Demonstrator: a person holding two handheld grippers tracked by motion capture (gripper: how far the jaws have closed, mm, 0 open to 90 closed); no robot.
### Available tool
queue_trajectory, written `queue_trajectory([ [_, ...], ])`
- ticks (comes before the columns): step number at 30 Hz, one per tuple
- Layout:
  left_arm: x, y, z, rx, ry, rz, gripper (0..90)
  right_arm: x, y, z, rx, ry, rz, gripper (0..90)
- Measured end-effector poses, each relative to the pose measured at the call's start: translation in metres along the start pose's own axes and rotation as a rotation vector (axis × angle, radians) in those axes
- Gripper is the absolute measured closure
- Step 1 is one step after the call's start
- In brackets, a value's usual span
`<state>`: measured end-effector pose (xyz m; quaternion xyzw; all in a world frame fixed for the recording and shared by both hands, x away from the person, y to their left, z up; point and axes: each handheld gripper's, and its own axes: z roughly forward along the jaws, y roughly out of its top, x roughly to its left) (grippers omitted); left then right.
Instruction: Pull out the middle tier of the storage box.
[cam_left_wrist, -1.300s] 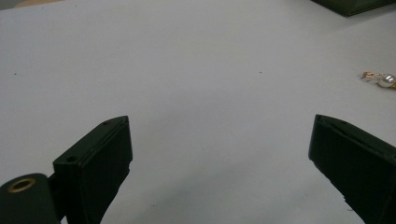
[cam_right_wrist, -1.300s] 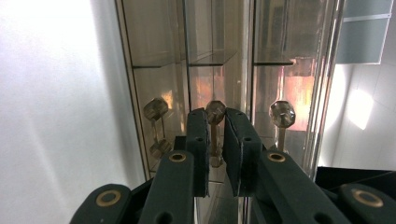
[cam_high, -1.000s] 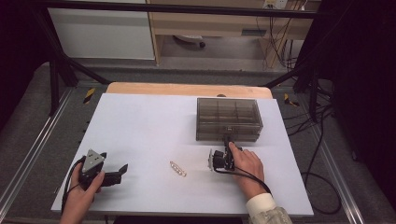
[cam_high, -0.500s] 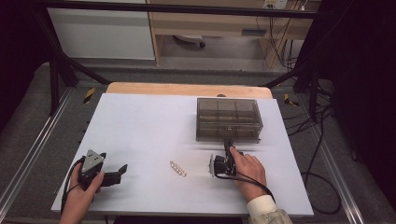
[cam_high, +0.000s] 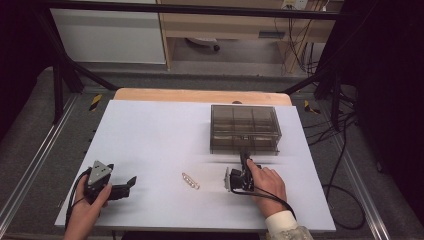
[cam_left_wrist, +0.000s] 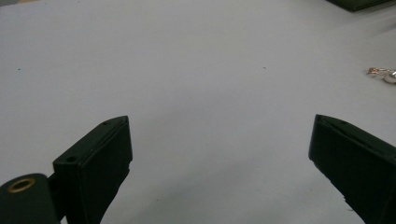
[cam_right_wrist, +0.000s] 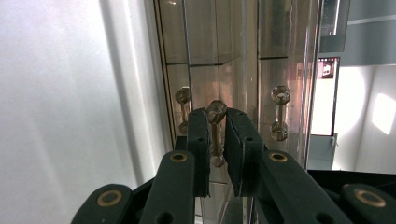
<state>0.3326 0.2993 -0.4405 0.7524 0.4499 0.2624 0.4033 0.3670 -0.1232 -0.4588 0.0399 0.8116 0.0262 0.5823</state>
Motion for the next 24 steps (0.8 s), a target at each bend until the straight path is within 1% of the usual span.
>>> queue_trajectory([
  [9,-0.001,0.000,0.001,0.008,-0.002,0.001,5.8,0.000,-0.002,-0.003,0.007,0.013,0.004,80.2],
  [10,-0.001,0.000,0.001,0.011,-0.004,0.004,5.8,0.000,-0.002,-0.003,0.000,0.015,0.013,78.3],
  [11,-0.001,0.000,0.001,0.010,-0.004,0.004,5.8,-0.001,-0.002,-0.003,-0.008,0.017,0.029,74.5],
  [12,-0.001,0.000,0.001,0.010,-0.004,0.004,5.7,-0.001,-0.002,-0.003,-0.008,0.017,0.029,74.5],
  [13,-0.001,-0.001,0.002,0.010,-0.006,0.002,5.7,-0.001,-0.002,-0.003,-0.004,0.023,0.046,72.5],
  [14,-0.002,-0.001,0.002,0.012,-0.005,0.004,5.7,-0.003,-0.001,-0.004,-0.023,0.044,0.078,67.9],
  [15,-0.002,-0.001,0.002,0.012,-0.005,0.004,5.7,-0.003,-0.001,-0.004,-0.023,0.044,0.078,67.9],
  [16,-0.002,-0.001,0.002,0.015,-0.006,0.007,5.8,-0.004,0.000,-0.006,-0.035,0.055,0.114,63.9],
  [17,-0.002,-0.001,0.002,0.015,-0.006,0.008,5.7,-0.006,0.001,-0.007,-0.047,0.062,0.127,62.4],
  [18,-0.002,-0.001,0.002,0.015,-0.006,0.008,5.7,-0.006,0.001,-0.007,-0.047,0.062,0.127,62.4],
  [19,-0.002,-0.001,0.002,0.015,-0.006,0.007,5.7,-0.007,0.003,-0.008,-0.058,0.075,0.152,61.0],
  [20,-0.002,-0.001,0.002,0.018,-0.007,0.007,5.7,-0.009,0.004,-0.010,-0.083,0.103,0.207,58.1],
  [23,-0.002,-0.001,0.003,0.021,-0.008,0.012,5.7,-0.015,0.005,-0.011,-0.112,0.144,0.307,53.1],
  [24,-0.002,-0.001,0.003,0.021,-0.008,0.012,5.8,-0.015,0.005,-0.011,-0.112,0.144,0.307,53.1],
])
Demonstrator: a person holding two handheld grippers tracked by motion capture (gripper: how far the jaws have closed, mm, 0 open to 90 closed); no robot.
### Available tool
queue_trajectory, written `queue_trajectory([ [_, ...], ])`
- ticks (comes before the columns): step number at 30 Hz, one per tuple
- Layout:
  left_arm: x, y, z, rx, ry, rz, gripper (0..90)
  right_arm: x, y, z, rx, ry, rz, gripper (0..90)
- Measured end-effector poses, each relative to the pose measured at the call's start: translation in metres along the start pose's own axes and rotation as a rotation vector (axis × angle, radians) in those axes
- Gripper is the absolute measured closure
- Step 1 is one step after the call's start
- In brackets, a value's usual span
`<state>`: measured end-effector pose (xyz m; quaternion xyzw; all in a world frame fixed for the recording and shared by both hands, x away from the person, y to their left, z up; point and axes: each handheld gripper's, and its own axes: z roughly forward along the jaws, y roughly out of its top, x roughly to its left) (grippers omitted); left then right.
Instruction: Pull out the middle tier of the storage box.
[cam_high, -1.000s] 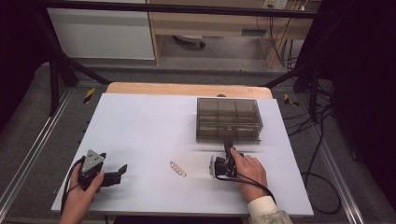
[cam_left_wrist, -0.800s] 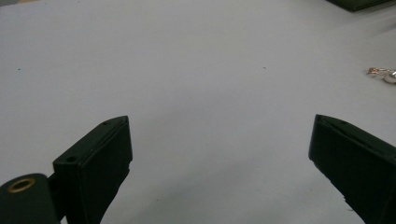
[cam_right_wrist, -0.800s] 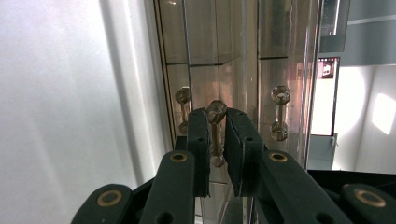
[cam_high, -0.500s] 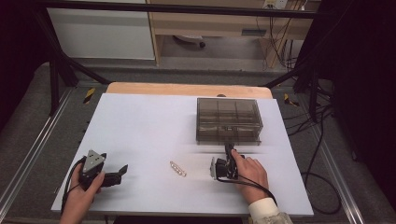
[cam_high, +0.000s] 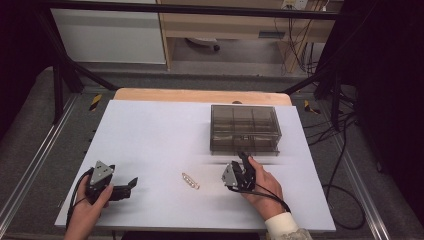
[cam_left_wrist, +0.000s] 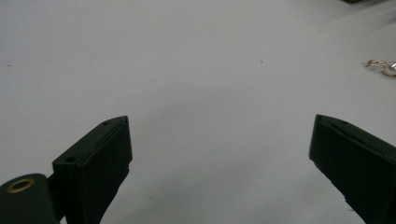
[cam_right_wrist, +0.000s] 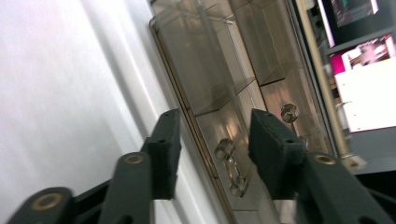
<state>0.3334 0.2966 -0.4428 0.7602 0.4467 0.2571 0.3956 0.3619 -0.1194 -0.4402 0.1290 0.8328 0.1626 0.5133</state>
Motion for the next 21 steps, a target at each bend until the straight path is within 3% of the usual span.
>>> queue_trajectory([
  [1,0.000,0.000,0.000,0.001,0.000,0.001,5.7,-0.006,0.001,0.000,-0.015,0.037,0.068,48.1],
  [5,0.000,0.000,0.000,0.002,0.000,-0.002,5.7,-0.018,0.003,0.000,-0.054,0.121,0.213,39.4],
  [6,0.000,-0.001,0.000,0.004,-0.001,-0.003,5.7,-0.021,0.004,0.000,-0.060,0.148,0.244,36.0],
  [7,0.000,-0.001,0.000,0.004,-0.001,-0.003,5.7,-0.021,0.004,0.000,-0.060,0.148,0.244,36.0],
  [9,0.000,-0.001,0.000,0.004,-0.001,-0.003,5.7,-0.026,0.007,0.001,-0.067,0.206,0.300,30.0],
  [11,0.000,-0.001,0.000,0.005,0.001,-0.005,5.8,-0.030,0.011,0.003,-0.075,0.262,0.324,25.5],
  [15,0.000,-0.001,0.000,0.005,0.000,-0.006,5.7,-0.036,0.014,0.005,-0.078,0.310,0.345,21.0],
  [16,0.000,-0.001,0.000,0.006,-0.001,-0.006,5.8,-0.039,0.016,0.008,-0.081,0.358,0.363,17.5],
  [21,-0.001,-0.002,0.000,0.008,-0.002,-0.005,5.8,-0.045,0.023,0.011,-0.080,0.406,0.358,15.3],
])
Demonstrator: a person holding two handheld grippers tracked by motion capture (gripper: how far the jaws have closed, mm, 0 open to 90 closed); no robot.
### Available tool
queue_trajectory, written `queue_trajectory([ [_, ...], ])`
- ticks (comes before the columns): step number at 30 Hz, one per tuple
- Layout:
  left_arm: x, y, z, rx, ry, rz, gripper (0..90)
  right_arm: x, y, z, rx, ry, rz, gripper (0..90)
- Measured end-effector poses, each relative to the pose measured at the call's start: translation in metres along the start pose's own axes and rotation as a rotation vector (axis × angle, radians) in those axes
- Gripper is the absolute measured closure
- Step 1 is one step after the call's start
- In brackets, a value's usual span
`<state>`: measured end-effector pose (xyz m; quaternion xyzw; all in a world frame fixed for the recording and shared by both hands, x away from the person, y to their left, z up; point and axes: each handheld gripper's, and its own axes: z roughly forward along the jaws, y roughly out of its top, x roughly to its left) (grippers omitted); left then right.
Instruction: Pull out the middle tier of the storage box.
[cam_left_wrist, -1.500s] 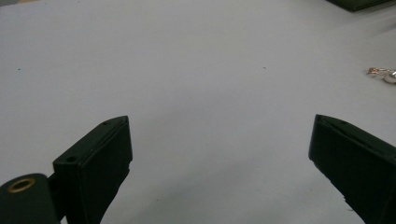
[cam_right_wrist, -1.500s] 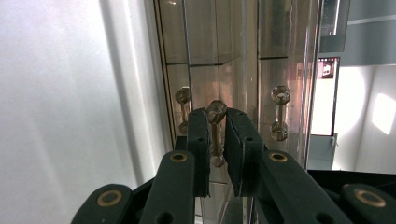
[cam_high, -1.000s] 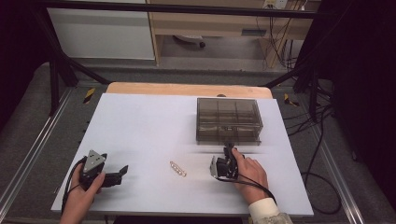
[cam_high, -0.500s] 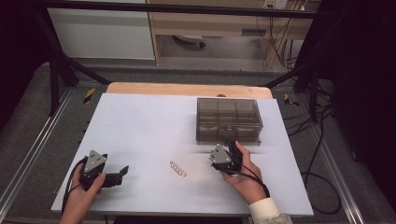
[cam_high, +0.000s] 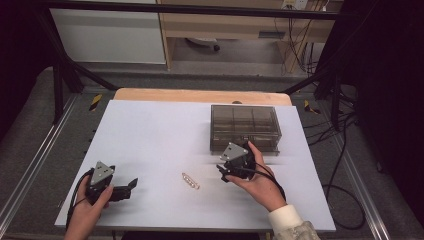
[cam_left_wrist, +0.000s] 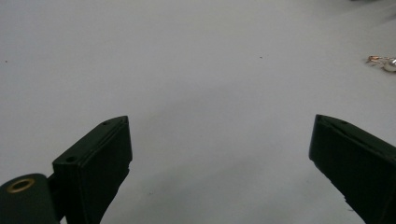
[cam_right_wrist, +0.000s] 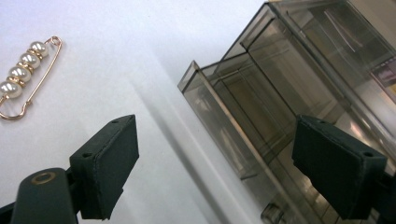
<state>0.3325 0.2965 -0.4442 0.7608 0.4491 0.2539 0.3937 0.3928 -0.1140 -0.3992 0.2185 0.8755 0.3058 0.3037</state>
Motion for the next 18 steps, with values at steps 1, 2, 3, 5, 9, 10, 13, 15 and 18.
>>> queue_trajectory([
  [1,0.000,0.000,0.000,-0.001,0.003,0.000,5.8,-0.003,0.005,0.001,0.011,0.020,-0.008,15.2],
  [2,0.001,0.000,0.000,-0.001,0.003,-0.001,5.8,-0.005,0.007,0.001,0.015,0.025,-0.012,15.8],
  [3,0.001,0.000,0.000,-0.001,0.003,-0.001,5.8,-0.005,0.007,0.001,0.015,0.025,-0.012,15.8],
  [5,0.001,0.000,0.000,-0.001,0.002,-0.002,5.8,-0.007,0.013,0.003,0.024,0.044,-0.030,19.7],
  [9,0.000,0.000,0.000,0.000,-0.001,0.000,5.8,-0.010,0.018,0.007,0.043,0.071,-0.045,25.1],
  [10,0.000,0.000,0.000,0.000,-0.001,0.000,5.8,-0.010,0.018,0.007,0.043,0.071,-0.045,25.1],
  [13,0.000,0.000,0.000,-0.001,0.002,0.000,5.8,-0.012,0.020,0.011,0.054,0.089,-0.060,32.6],
  [15,0.001,0.000,0.000,0.000,0.002,0.001,5.8,-0.014,0.020,0.013,0.051,0.094,-0.070,36.2],
  [18,0.000,0.000,0.000,0.001,0.002,0.001,5.8,-0.017,0.020,0.015,0.050,0.108,-0.079,40.7],
])
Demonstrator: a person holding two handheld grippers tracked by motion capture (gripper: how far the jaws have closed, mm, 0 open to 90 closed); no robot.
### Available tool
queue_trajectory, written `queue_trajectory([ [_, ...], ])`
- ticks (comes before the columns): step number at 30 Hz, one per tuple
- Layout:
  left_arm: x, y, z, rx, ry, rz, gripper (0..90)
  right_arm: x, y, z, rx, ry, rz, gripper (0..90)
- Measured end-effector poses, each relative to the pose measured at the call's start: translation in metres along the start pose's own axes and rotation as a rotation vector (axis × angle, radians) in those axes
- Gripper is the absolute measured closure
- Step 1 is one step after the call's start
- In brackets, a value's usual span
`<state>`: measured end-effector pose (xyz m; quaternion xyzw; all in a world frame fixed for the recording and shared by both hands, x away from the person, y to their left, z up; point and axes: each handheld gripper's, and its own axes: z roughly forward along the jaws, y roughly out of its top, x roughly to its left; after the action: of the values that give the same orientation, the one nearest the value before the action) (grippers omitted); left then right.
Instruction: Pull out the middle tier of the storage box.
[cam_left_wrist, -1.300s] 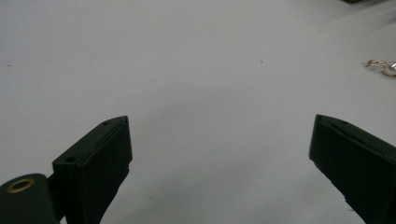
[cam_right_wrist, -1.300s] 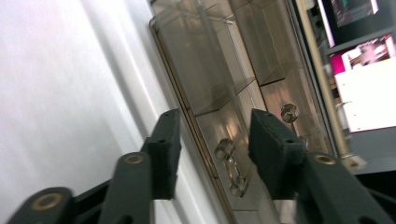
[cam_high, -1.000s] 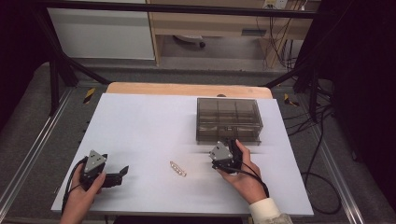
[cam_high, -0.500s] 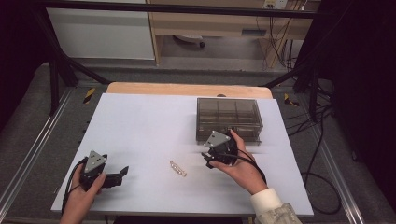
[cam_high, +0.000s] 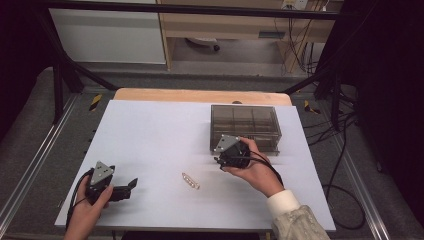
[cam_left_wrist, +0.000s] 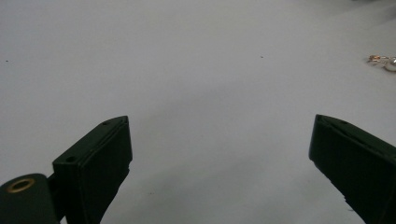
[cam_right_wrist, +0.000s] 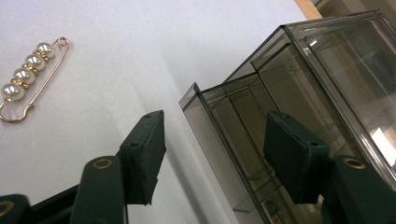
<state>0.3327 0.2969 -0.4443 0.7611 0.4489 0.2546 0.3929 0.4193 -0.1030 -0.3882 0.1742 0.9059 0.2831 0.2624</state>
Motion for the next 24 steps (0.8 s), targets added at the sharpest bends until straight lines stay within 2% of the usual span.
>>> queue_trajectory([
  [4,0.000,0.000,0.000,0.003,0.000,0.000,5.8,-0.002,-0.001,0.004,0.009,-0.004,-0.011,46.7],
  [7,0.000,0.000,0.000,0.004,-0.001,0.000,5.8,-0.006,-0.001,0.010,0.039,0.021,-0.034,53.2],
  [9,0.000,0.000,0.000,0.004,-0.002,0.000,5.8,-0.008,-0.002,0.012,0.040,0.033,-0.039,54.5],
  [10,0.000,0.000,0.001,0.006,-0.002,0.004,5.8,-0.009,-0.001,0.016,0.057,0.054,-0.043,56.3],
  [12,-0.001,0.000,0.001,0.008,-0.003,0.004,5.8,-0.011,-0.001,0.018,0.072,0.065,-0.053,58.3],
  [16,0.000,0.000,0.000,0.010,-0.003,0.007,5.8,-0.015,0.000,0.018,0.086,0.078,-0.056,61.7],
  [24,0.000,0.000,0.000,0.002,0.005,0.003,6.0,-0.021,-0.003,0.021,0.109,0.138,-0.049,70.2],
])
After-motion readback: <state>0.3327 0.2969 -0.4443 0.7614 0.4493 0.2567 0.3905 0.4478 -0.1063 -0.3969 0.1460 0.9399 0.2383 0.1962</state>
